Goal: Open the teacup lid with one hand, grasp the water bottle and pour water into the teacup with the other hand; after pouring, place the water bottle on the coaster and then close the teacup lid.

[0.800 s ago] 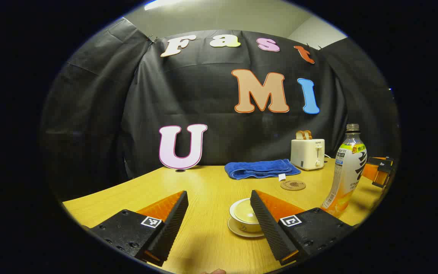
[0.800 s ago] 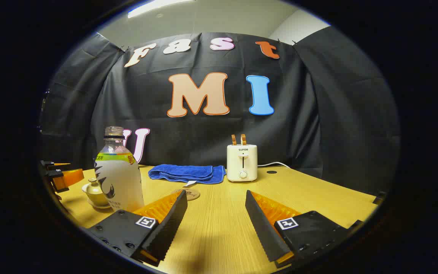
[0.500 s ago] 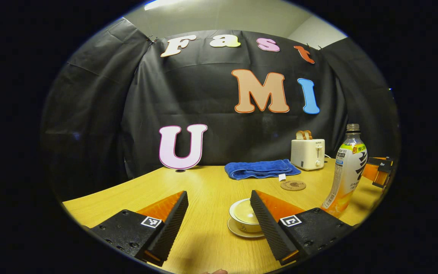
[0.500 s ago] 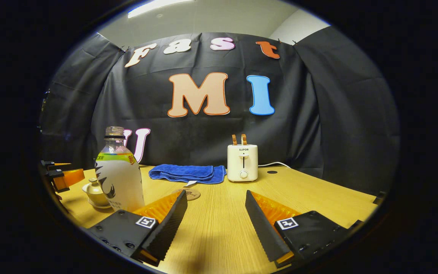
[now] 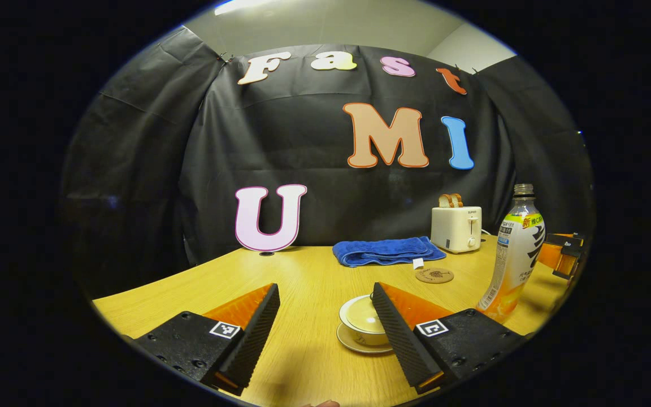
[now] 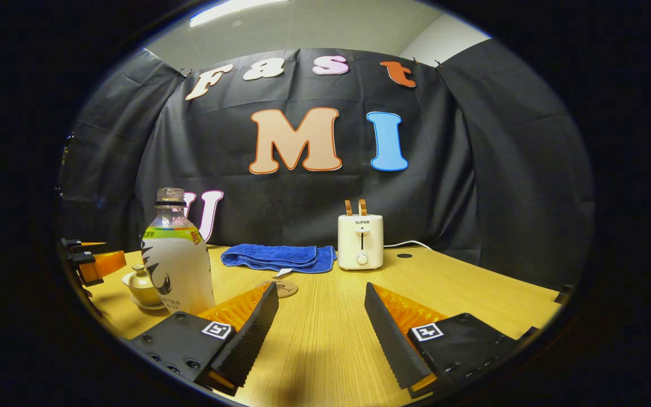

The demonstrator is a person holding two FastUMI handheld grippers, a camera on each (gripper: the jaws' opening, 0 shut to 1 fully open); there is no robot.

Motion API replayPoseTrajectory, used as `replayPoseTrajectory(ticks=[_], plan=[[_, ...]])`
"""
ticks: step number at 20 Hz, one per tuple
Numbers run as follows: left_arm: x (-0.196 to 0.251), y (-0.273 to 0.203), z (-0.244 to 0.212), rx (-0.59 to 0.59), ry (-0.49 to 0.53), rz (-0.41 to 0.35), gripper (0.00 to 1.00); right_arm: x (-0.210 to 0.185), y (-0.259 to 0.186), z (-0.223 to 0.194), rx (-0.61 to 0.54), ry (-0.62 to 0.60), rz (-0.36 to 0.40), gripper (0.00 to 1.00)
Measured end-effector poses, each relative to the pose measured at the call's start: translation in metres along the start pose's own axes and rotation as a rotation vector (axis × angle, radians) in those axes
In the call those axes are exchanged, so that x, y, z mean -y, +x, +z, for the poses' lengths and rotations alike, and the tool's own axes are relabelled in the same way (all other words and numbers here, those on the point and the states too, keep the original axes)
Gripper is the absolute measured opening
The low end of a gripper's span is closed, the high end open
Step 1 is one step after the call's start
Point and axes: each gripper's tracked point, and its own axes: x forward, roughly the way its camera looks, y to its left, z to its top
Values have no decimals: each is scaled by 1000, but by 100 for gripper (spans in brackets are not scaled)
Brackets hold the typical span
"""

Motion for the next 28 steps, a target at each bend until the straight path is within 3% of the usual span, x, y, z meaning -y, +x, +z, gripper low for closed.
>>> replayPoseTrajectory(ticks=[10, 11, 12, 14, 15, 16, 18, 21, 25, 27, 28], plan=[[-2, 0, 1, -2, 1, 10, 99, -1, -1, 0, -1, 0, -1, 94], [-2, 0, -1, -1, -1, 12, 96, 0, -1, 0, 0, 1, -1, 94], [-2, 0, -1, -3, 0, 11, 96, 0, -1, 0, -1, 1, -1, 98], [-1, 0, 0, -1, -1, 8, 96, -1, -2, 1, 0, 1, -1, 94], [-1, 0, -1, -1, 0, 7, 96, -1, -2, 1, -1, 1, -1, 100], [0, 0, 0, -2, 2, 6, 96, -1, -2, 1, -1, 0, -1, 94], [-1, 0, 0, -3, 5, 8, 96, -2, -2, 1, -1, 1, 2, 94], [-1, 0, -1, -5, 7, 10, 96, -1, -2, 1, -1, 1, 2, 100], [5, 3, -1, 0, -4, -14, 96, -2, -2, 2, -1, 1, 2, 94], [13, 6, -4, -22, -4, -35, 96, -1, -3, 2, -2, 1, 1, 98], [17, 7, -5, -28, -10, -47, 96, -2, -3, 1, -1, 1, 2, 94]])
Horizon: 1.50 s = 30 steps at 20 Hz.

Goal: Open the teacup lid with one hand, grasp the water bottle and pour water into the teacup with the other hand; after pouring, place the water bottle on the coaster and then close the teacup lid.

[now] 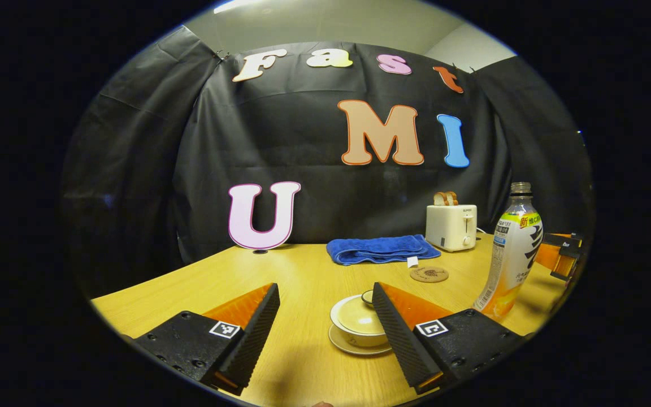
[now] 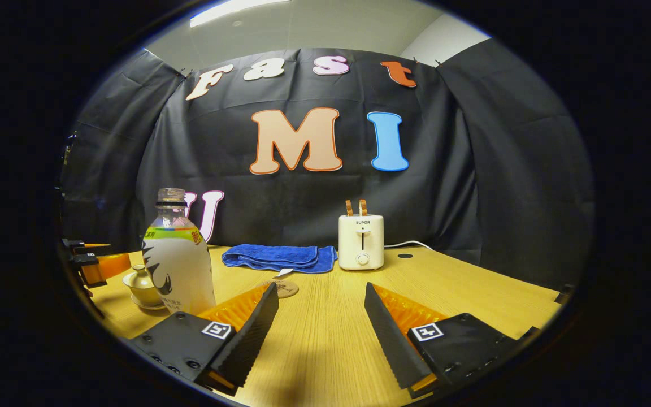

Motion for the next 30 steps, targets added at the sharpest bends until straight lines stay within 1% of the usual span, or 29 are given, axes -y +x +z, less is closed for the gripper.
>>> replayPoseTrajectory(ticks=[2, 3, 10, 12, 13, 14, 15, 16, 17, 18, 19, 20, 22, 25, 26, 27, 28, 29, 30], plan=[[10, 2, 0, -2, -11, -29, 96, 0, 0, 0, 0, 0, 0, 94], [14, 5, -1, -8, -11, -43, 96, 0, 0, 1, 1, 0, 0, 98], [31, 18, -8, -51, 7, -89, 96, 0, 0, 1, 1, 0, 0, 98], [34, 20, -10, -65, 15, -100, 94, 2, 1, 0, -1, 1, -7, 98], [35, 21, -10, -70, 19, -105, 93, 4, 3, -1, -7, 1, -15, 94], [37, 22, -11, -75, 23, -109, 93, 2, 1, 0, 1, 2, -12, 98], [37, 23, -12, -81, 27, -109, 88, 1, 2, 2, 1, -1, -9, 94], [37, 24, -13, -86, 30, -111, 86, 1, 2, -1, -5, 2, -5, 94], [38, 24, -13, -89, 33, -113, 83, 0, 2, -1, -5, 1, -2, 98], [39, 24, -13, -89, 34, -116, 81, 0, 1, 1, -2, 0, 1, 98], [39, 24, -13, -87, 34, -119, 78, 0, 2, 1, -1, 2, 1, 94], [40, 25, -13, -88, 35, -122, 76, 0, 2, 0, -4, 1, 1, 94], [42, 26, -15, -97, 39, -126, 69, 0, 1, 1, -1, 1, -1, 94], [44, 27, -18, -114, 51, -131, 52, 1, 2, 0, -5, 1, -4, 94], [44, 27, -19, -122, 58, -129, 49, 1, 2, 0, -4, 1, -3, 98], [44, 26, -20, -126, 65, -131, 43, 0, 2, 0, -6, 2, 1, 94], [45, 26, -19, -125, 71, -131, 40, -1, 1, -1, -7, 1, 6, 94], [45, 26, -19, -123, 75, -132, 36, -2, 2, 0, -5, 1, 9, 98], [45, 26, -18, -121, 75, -130, 35, -2, 1, 0, -5, 2, 13, 94]])
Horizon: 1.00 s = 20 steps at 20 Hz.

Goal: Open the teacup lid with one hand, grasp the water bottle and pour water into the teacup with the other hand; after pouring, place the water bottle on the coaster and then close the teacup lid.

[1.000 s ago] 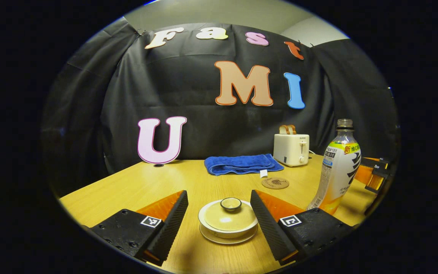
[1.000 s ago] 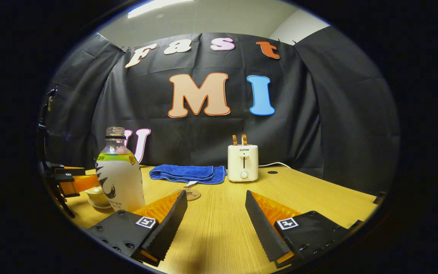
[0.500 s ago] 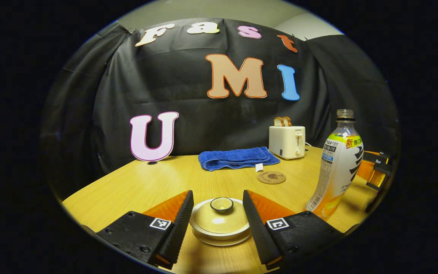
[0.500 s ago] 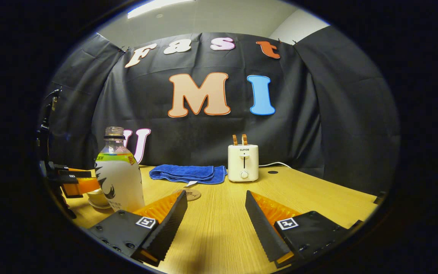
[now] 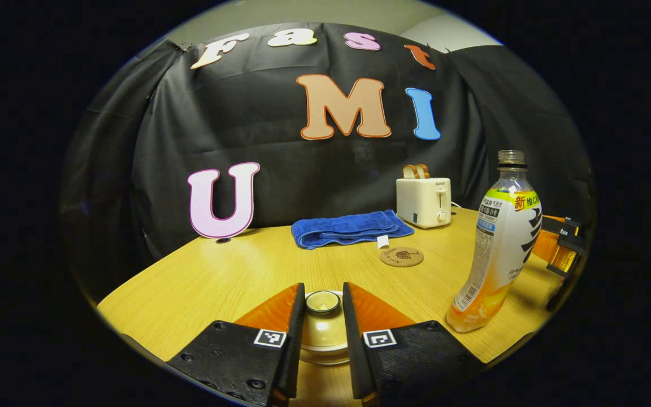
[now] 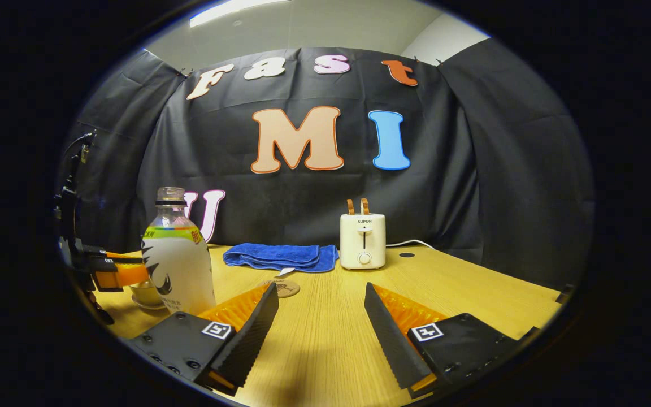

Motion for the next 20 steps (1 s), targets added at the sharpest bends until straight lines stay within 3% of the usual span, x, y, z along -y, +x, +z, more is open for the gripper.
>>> replayPoseTrajectory(ticks=[1, 9, 11, 20], plan=[[-1, 1, 0, 4, -2, 1, 30, 0, 0, -1, -3, -1, 1, 94], [0, -3, 4, 35, -10, -19, 23, -3, 0, -1, -4, -1, 11, 94], [3, -5, 10, 65, -23, -29, 20, -5, 0, -1, -5, -1, 29, 98], [-8, -10, 5, 41, -26, 1, 20, -25, -16, -2, -15, 2, 120, 94]])
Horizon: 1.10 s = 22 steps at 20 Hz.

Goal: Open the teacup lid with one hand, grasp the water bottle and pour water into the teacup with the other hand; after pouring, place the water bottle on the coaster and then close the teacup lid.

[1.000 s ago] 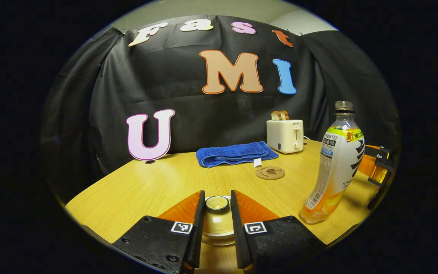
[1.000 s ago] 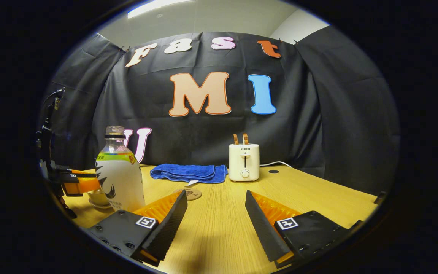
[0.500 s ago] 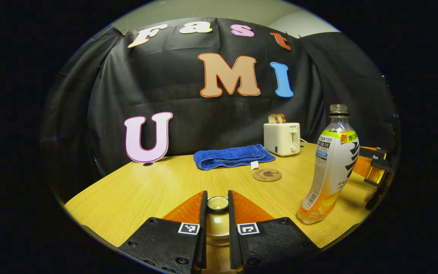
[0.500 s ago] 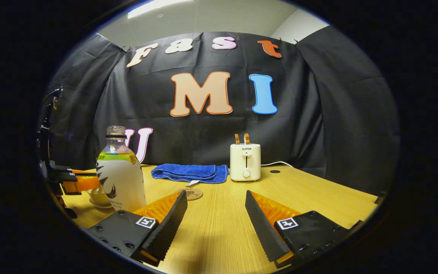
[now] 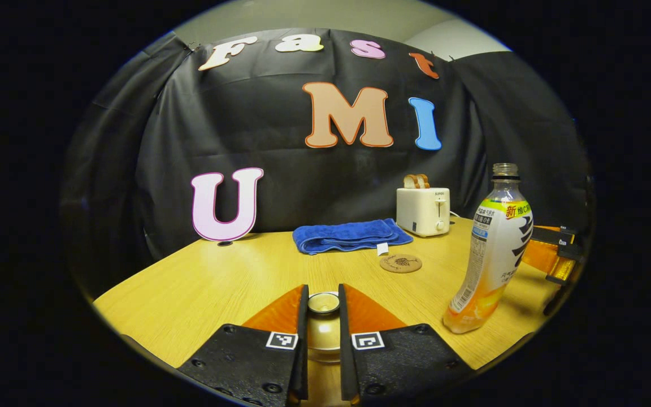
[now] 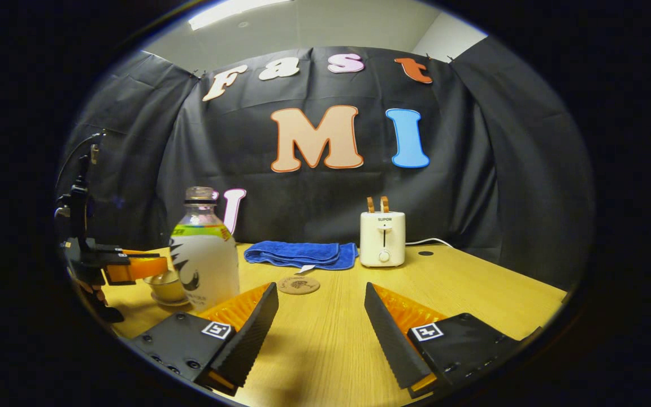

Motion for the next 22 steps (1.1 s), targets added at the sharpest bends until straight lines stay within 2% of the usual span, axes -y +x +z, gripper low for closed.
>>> replayPoseTrajectory(ticks=[4, 5, 6, 8, 13, 14, 15, 16, 18, 19, 22], plan=[[-7, -6, 5, 10, -3, 18, 20, -14, -14, -1, -8, 3, 53, 98], [-8, -8, 4, 9, -7, 19, 20, -18, -17, 0, -7, 1, 67, 94], [-9, -9, 3, 10, -11, 22, 20, -22, -19, -2, -9, 3, 84, 98], [-11, -13, 3, 10, -13, 30, 20, -32, -24, -1, -10, 2, 117, 100], [-21, -23, 14, 41, -13, 55, 20, -58, -30, -3, -19, 3, 189, 98], [-22, -25, 17, 49, -10, 58, 20, -62, -31, -4, -23, 2, 202, 94], [-23, -26, 18, 50, -6, 61, 19, -67, -32, -4, -25, 1, 214, 98], [-24, -28, 19, 54, 0, 64, 20, -72, -32, -4, -27, -1, 226, 94], [-27, -31, 22, 62, 6, 70, 19, -80, -31, -5, -34, 0, 245, 98], [-28, -31, 22, 63, 4, 73, 20, -83, -30, -6, -39, 0, 254, 94], [-31, -34, 22, 64, -7, 77, 20, -94, -26, -9, -58, -4, 275, 94]])
